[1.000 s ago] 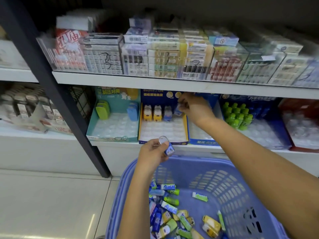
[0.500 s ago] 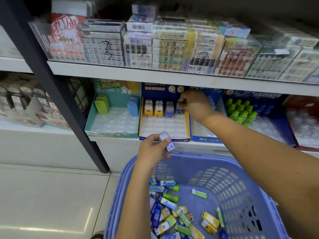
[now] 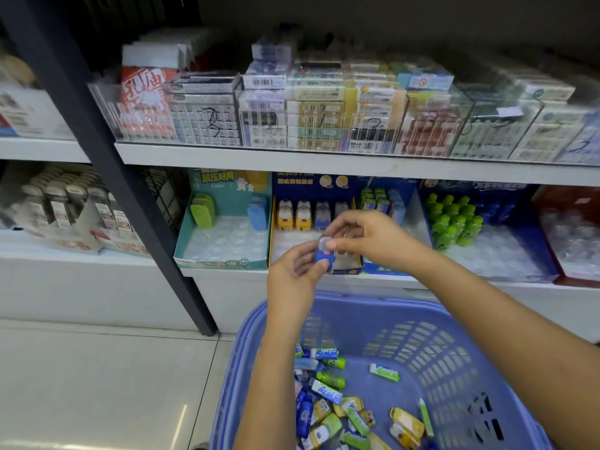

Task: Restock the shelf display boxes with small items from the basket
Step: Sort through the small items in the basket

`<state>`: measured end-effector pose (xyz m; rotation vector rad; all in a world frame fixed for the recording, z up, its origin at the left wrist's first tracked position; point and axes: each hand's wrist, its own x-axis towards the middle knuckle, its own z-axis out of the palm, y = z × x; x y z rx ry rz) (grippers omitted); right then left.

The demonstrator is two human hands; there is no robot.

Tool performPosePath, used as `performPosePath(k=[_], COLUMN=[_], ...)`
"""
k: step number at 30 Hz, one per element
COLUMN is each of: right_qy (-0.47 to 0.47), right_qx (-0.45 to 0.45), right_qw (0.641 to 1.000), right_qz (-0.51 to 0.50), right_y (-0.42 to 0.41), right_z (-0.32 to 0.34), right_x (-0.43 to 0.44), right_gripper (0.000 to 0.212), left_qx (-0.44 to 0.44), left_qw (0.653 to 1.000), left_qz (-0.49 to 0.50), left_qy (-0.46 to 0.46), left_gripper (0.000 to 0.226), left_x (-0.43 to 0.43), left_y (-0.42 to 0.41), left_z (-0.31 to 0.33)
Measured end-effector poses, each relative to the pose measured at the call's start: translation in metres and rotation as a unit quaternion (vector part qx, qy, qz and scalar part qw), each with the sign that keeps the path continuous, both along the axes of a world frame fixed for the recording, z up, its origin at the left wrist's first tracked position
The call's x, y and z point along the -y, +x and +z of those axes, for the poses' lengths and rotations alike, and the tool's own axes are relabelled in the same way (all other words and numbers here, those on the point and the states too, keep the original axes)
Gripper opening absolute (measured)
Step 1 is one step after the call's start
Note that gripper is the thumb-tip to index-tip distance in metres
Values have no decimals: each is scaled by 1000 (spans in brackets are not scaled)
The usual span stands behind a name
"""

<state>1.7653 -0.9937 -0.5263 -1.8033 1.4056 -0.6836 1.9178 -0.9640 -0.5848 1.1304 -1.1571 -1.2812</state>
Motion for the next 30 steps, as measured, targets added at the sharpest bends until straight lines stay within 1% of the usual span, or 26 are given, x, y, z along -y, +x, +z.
performPosePath(k=[2, 3, 4, 6, 7, 8, 9, 11, 13, 16, 19, 23, 25, 26, 28, 30], right_qy=[-17, -35, -57, -107, -129, -142, -150, -152, -155, -167, -158, -175, -156, -137, -103, -103], right_qx=[-8, -17, -29, -83, -120, -154, -183, -218, -238, -250, -268, -367, -395, -397, -400, -390], right_qw=[1000, 999, 996, 983, 974, 967, 961, 954, 950, 945, 943, 908, 900, 902, 905, 910], right_qz=[-19, -36, -63, -125, -141, -146, -146, -142, -133, -129, -122, -99, -96, -100, -100, -94], right_y=[-5, -8, -11, -15, -17, -18, -18, -17, -16, -19, -20, -17, -14, -12, -7, -4], right_z=[1, 0, 0, -2, -4, -8, -13, -23, -30, -35, -35, -33, -27, -24, -17, -13], right_x=[3, 7, 14, 29, 36, 44, 50, 60, 66, 71, 75, 75, 76, 77, 76, 61], right_gripper=[12, 12, 12, 11, 14, 17, 21, 23, 23, 23, 23, 22, 23, 24, 27, 31], left_qx=[34, 85, 168, 352, 411, 448, 468, 479, 473, 476, 485, 488, 487, 478, 429, 378], left_qw=[999, 995, 982, 927, 901, 883, 872, 865, 868, 865, 859, 856, 856, 861, 888, 909], left_qz=[-15, -17, -18, -27, -37, -51, -60, -63, -61, -76, -86, -97, -109, -109, -78, -32], left_qy=[-33, -53, -78, -127, -136, -134, -131, -133, -136, -139, -139, -138, -135, -136, -148, -172], left_gripper=[30, 32, 35, 48, 52, 54, 55, 54, 52, 52, 53, 54, 54, 52, 45, 33], left_x=[-2, -2, -1, 0, 0, -1, -2, -4, -2, 2, 4, 4, 4, 2, -6, -15], left_y=[-4, -7, -9, -13, -15, -17, -18, -19, -17, -14, -13, -11, -10, -10, -9, -11], left_z=[-1, -3, -6, -15, -20, -23, -26, -29, -30, -30, -31, -31, -29, -28, -24, -22])
